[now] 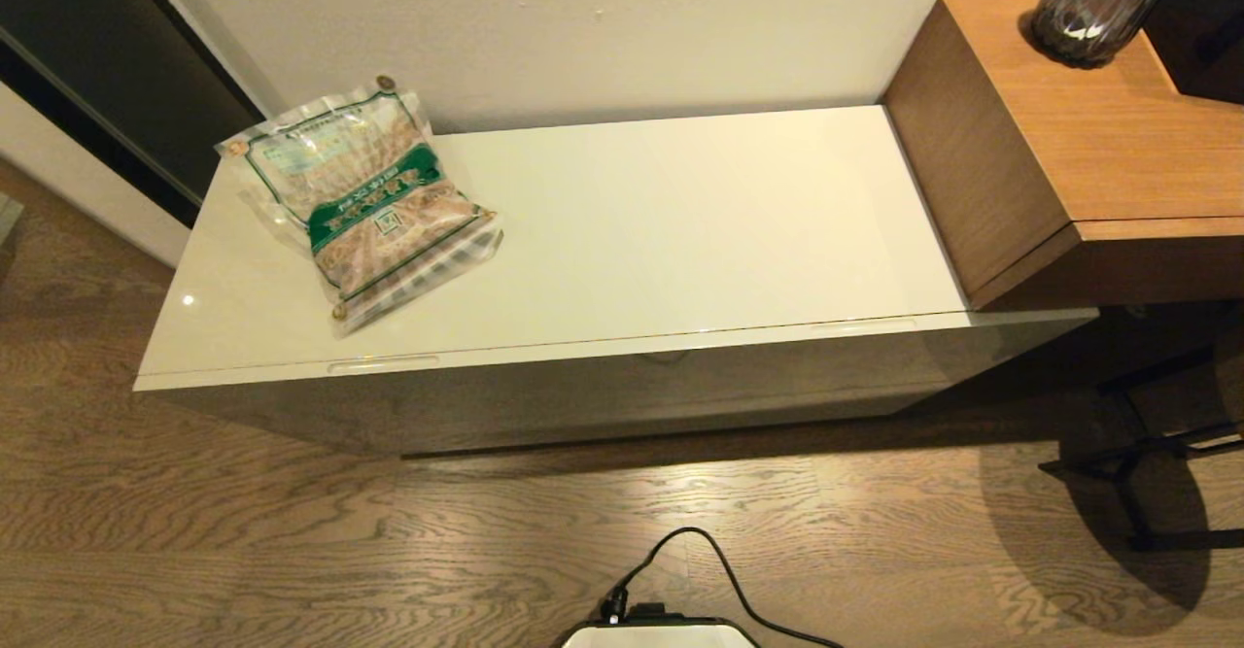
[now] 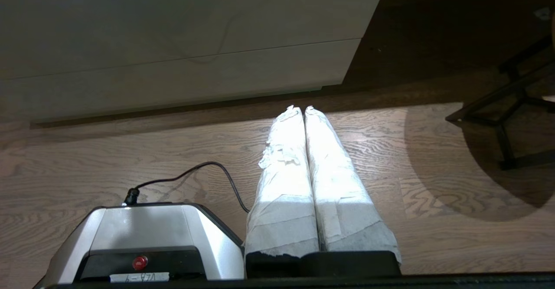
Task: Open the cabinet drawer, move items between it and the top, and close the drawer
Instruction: Open the drawer
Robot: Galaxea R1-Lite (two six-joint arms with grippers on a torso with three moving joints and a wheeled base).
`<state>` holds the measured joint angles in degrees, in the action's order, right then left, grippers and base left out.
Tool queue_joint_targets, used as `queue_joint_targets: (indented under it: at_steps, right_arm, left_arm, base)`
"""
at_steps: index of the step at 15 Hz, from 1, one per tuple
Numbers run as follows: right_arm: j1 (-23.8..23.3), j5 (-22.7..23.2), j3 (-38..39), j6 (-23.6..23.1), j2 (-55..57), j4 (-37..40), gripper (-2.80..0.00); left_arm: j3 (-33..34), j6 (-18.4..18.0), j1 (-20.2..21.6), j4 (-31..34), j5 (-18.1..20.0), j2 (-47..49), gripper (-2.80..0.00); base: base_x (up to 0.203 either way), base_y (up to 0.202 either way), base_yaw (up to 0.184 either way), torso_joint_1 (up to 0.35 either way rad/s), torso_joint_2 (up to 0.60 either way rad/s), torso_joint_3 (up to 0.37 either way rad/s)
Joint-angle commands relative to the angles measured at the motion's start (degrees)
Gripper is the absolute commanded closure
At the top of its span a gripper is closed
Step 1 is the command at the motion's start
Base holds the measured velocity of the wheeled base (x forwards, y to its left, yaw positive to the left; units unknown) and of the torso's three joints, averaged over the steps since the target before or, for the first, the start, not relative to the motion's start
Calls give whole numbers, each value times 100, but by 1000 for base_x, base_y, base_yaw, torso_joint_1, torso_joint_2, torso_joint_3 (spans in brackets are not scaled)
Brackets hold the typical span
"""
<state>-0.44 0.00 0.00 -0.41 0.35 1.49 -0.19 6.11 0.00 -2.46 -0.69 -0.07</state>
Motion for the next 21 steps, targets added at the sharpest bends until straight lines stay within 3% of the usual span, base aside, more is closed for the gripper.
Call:
queue_joint_targets:
  at_steps: [1, 21]
  right_arm:
    - [0, 0, 0, -2, 0, 1, 0]
    - [0, -9, 9, 33, 0, -8, 0]
  left_arm:
    - [6, -208, 0, 198, 31, 16, 0]
    - [10, -180, 0, 158, 42, 15, 0]
  base:
    - [0, 0, 0, 0, 0, 0]
    - [0, 0, 0, 0, 0, 0]
